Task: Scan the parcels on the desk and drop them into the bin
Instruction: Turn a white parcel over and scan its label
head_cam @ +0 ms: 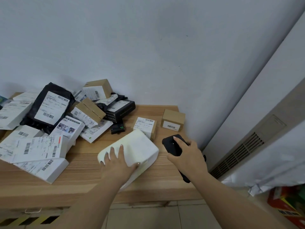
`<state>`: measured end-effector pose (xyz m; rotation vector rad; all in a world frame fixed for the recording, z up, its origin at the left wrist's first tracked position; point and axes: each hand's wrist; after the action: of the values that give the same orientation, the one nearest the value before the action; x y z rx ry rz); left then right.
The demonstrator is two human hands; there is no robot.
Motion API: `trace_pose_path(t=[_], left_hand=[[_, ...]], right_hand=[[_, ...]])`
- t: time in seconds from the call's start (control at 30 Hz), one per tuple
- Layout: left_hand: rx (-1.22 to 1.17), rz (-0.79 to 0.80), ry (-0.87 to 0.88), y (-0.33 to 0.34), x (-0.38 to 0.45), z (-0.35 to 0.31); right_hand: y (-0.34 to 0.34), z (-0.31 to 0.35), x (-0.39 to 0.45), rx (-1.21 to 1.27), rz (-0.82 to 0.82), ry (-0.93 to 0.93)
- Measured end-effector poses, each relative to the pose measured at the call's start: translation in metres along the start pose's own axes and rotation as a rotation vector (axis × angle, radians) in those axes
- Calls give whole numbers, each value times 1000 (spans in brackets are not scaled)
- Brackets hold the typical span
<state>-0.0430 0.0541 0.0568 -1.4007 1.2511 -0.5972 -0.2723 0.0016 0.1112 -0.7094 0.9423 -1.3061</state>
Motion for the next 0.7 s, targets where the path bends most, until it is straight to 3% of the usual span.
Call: trace_pose_path(t=[0.13, 0.33, 0.5, 0.7], left_hand=[[-153, 28, -52, -7, 23, 34], [-62, 153, -1, -15, 59, 72], [-126, 283, 15, -11, 71, 72], [-306, 255, -73, -9, 68, 74]], right_hand=[[2, -9, 0, -11, 22, 27], [15, -9, 6, -27, 51, 38], [30, 11, 15, -13, 93, 2], [41, 32, 16, -73, 107, -38]])
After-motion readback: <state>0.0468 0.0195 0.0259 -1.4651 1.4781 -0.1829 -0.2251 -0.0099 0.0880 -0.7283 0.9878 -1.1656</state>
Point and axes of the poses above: each hand's wrist, its own x-axis towards the middle knuckle, its own y-axis out of the palm, z = x × y, and after that the axes turned 6 degrees about y, right-handed
